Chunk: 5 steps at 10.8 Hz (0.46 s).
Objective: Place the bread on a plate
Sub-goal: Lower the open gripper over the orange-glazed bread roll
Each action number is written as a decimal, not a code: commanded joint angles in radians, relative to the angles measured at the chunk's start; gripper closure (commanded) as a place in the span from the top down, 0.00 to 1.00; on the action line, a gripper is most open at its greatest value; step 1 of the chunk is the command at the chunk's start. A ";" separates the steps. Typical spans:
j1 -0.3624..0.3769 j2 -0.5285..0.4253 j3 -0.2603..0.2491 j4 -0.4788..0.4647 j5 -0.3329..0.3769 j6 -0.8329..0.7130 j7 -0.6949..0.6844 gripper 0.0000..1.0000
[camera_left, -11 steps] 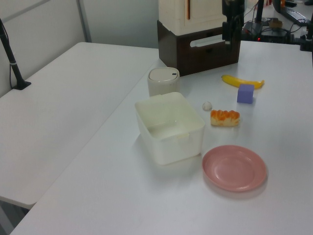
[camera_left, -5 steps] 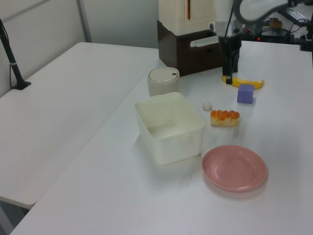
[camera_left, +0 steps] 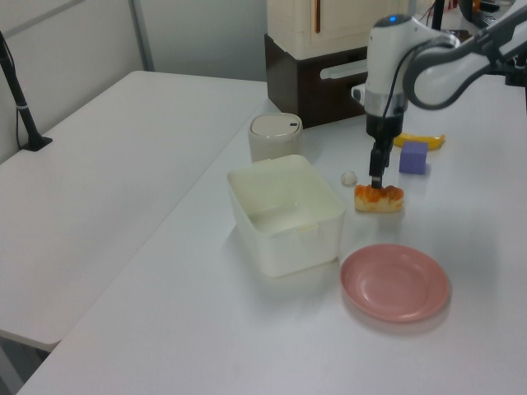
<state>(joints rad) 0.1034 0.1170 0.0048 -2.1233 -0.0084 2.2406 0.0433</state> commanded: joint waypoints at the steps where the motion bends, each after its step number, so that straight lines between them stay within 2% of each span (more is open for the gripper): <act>1: 0.024 0.042 -0.006 -0.017 0.002 0.070 -0.011 0.96; 2: 0.028 0.067 -0.006 -0.014 -0.005 0.082 -0.013 0.89; 4: 0.036 0.082 -0.006 -0.014 -0.027 0.091 -0.022 0.64; 5: 0.035 0.072 -0.006 -0.014 -0.027 0.076 -0.049 0.56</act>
<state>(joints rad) 0.1260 0.2020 0.0050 -2.1297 -0.0241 2.3089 0.0420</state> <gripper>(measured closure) 0.278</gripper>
